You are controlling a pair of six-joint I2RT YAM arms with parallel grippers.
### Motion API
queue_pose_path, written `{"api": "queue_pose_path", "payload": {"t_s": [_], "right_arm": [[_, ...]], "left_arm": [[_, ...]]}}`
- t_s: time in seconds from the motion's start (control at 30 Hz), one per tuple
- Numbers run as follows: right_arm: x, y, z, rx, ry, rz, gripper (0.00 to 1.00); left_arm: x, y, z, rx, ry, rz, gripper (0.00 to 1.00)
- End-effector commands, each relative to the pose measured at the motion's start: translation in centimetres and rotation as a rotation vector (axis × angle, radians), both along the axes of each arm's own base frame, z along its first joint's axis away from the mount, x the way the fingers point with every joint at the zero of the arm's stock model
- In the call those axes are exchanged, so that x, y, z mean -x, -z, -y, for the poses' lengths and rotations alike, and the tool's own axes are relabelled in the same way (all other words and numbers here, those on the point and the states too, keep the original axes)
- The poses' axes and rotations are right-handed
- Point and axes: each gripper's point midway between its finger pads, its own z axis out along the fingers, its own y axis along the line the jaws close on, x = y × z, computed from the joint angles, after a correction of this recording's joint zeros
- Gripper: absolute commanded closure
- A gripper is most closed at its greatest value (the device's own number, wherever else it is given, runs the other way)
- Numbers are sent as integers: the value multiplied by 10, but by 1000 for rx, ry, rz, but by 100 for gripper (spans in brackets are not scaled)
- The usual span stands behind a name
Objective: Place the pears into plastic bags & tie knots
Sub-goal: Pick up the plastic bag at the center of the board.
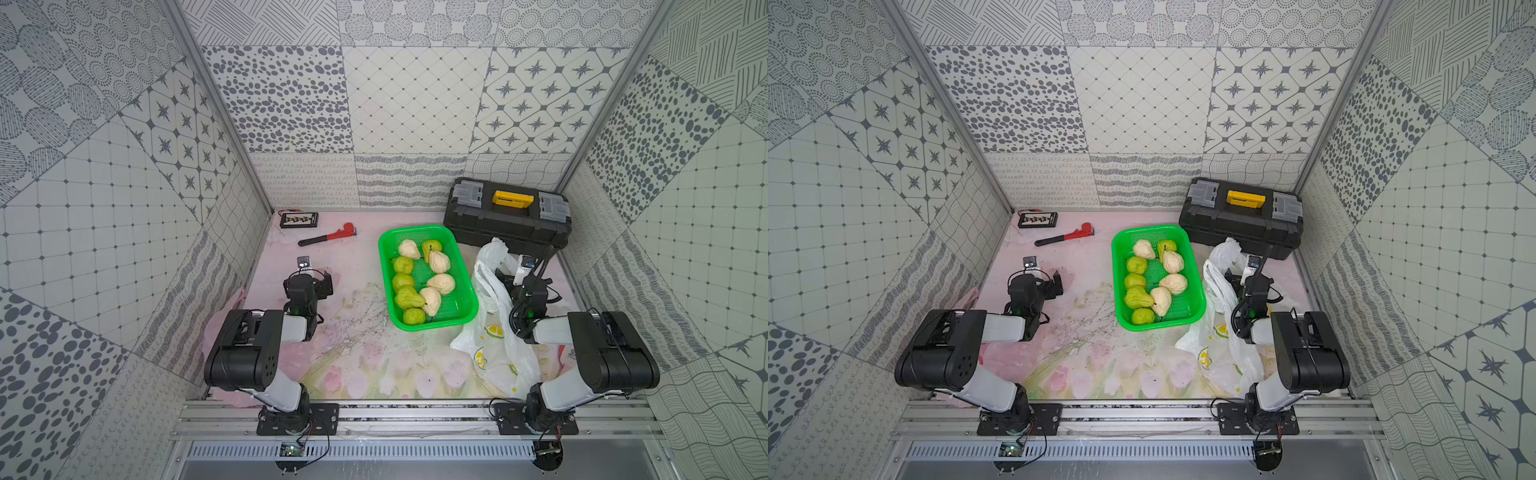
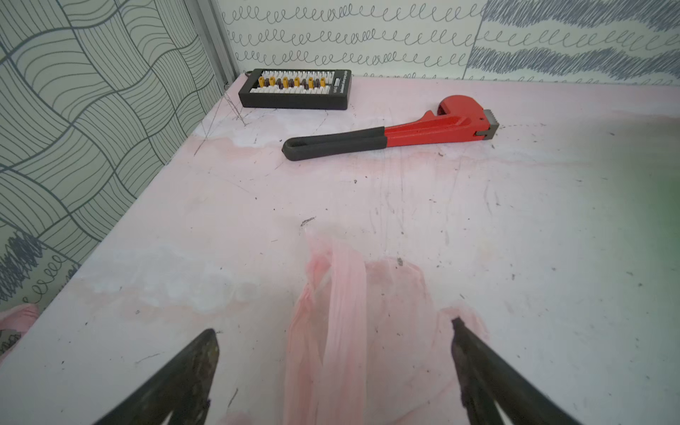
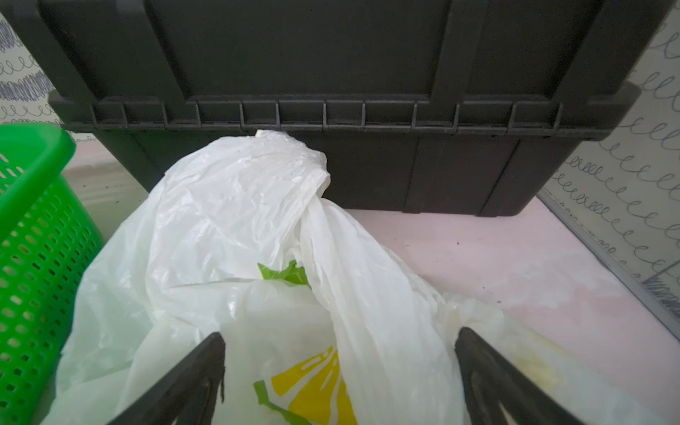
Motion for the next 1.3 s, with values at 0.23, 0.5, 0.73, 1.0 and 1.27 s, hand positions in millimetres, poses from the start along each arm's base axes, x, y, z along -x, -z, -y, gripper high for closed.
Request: {"api": "queue_pose_path", "payload": {"t_s": [0.23, 0.5, 0.73, 1.0, 1.27], "right_arm": [[-6, -11, -2, 13, -8, 37, 2], [-8, -10, -5, 18, -26, 30, 2], [-12, -8, -26, 25, -156, 6, 2], [-4, -39, -22, 17, -123, 25, 2], [43, -83, -28, -28, -35, -110, 2]], "left_arm": [[0, 3, -2, -6, 1, -15, 2], [0, 3, -2, -5, 1, -14, 2], [0, 2, -1, -5, 1, -13, 2], [1, -3, -8, -27, -54, -12, 2], [33, -46, -14, 12, -164, -75, 2]]}}
